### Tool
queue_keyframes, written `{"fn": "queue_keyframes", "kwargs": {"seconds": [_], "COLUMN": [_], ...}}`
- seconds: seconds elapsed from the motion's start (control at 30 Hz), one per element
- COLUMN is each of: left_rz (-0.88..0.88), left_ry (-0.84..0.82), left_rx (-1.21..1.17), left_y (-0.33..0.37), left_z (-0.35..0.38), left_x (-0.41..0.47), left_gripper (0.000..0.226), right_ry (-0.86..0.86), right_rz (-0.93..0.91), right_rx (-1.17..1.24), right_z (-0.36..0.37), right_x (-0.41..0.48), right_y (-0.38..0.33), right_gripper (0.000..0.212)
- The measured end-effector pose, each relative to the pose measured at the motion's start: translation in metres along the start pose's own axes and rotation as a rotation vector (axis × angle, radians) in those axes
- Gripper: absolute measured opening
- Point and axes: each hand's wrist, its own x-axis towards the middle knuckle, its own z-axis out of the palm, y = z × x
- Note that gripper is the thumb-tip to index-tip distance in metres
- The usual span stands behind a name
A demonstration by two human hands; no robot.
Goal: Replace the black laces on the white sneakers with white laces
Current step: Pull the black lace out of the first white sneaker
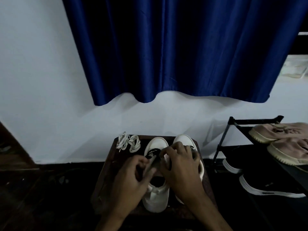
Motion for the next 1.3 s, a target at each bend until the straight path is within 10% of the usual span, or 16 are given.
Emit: {"fn": "queue_keyframes", "kwargs": {"seconds": [0.47,0.6,0.77,1.03,1.3], "left_rz": [-0.266,-0.288,-0.293,-0.048,-0.007], "left_ry": [0.215,0.346,0.518,0.506,0.552], "left_rx": [-0.331,-0.361,-0.477,-0.44,-0.323], "left_y": [-0.009,-0.01,-0.009,-0.007,-0.014], "left_z": [0.037,0.049,0.066,0.082,0.087], "left_x": [0.0,-0.003,-0.007,-0.028,-0.028], "left_gripper": [0.032,0.033,0.012,0.018,0.017], "right_ry": [-0.041,-0.136,-0.648,-0.47,-0.94], "right_rz": [-0.183,-0.288,-0.204,-0.262,-0.184], "right_rx": [-0.316,-0.086,0.146,0.14,0.75], "right_z": [0.007,0.005,-0.021,-0.007,-0.069], "right_x": [0.009,0.015,0.042,0.047,0.063], "right_y": [-0.012,0.0,0.016,0.012,0.026], "right_gripper": [0.02,0.011,0.011,0.007,0.043]}}
